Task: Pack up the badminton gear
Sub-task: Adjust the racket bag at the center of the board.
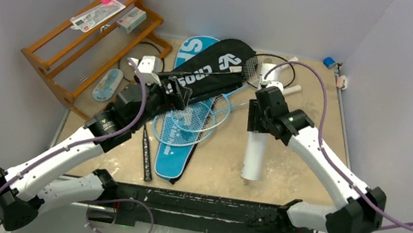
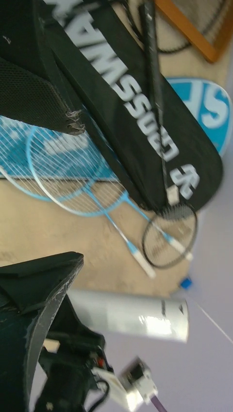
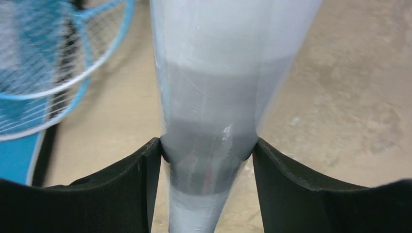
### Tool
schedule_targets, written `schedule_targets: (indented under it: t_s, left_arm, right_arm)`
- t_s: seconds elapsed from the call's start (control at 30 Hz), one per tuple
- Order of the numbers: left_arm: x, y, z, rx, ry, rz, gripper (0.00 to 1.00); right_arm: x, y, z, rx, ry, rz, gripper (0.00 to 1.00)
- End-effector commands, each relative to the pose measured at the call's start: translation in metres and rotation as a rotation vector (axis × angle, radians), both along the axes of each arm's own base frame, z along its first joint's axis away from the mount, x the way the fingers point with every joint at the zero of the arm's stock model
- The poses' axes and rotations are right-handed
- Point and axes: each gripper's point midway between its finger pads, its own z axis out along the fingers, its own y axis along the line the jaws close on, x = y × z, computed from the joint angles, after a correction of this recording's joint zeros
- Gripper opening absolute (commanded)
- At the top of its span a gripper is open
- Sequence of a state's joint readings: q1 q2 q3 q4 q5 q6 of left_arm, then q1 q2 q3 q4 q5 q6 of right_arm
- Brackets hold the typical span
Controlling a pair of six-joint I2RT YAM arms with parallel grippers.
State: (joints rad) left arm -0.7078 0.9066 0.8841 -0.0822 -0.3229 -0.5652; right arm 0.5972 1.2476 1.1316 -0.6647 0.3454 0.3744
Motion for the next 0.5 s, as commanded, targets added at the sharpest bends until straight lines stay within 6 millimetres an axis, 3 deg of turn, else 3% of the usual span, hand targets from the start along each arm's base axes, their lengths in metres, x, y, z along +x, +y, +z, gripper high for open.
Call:
schedule_targets:
  t_s: [0.0, 0.13, 0.33, 0.47]
  left_arm:
    - [-0.004, 0.027, -0.045, 0.139, 0.179, 0.118, 0.88]
    - [-0.009, 0.031, -0.064, 0.181, 0.249, 0.129, 0.89]
    - [-0.018, 0.05, -0.089, 0.236, 0.317, 0.19, 0.91]
    - [-0.023, 0.058, -0.116, 0.219, 0.403, 0.246, 0.87]
  right_arm:
    - [0.011, -0.055, -0.01, -0.167, 0.08, -0.161, 0.46]
    - [0.026, -0.069, -0.02, -0.114, 0.122, -0.215, 0.45]
    - [0.016, -0.039, -0.017, 0.051, 0.105, -0.073, 0.44]
    - [0.009, -0.032, -0.018, 0.072, 0.11, -0.001, 0.43]
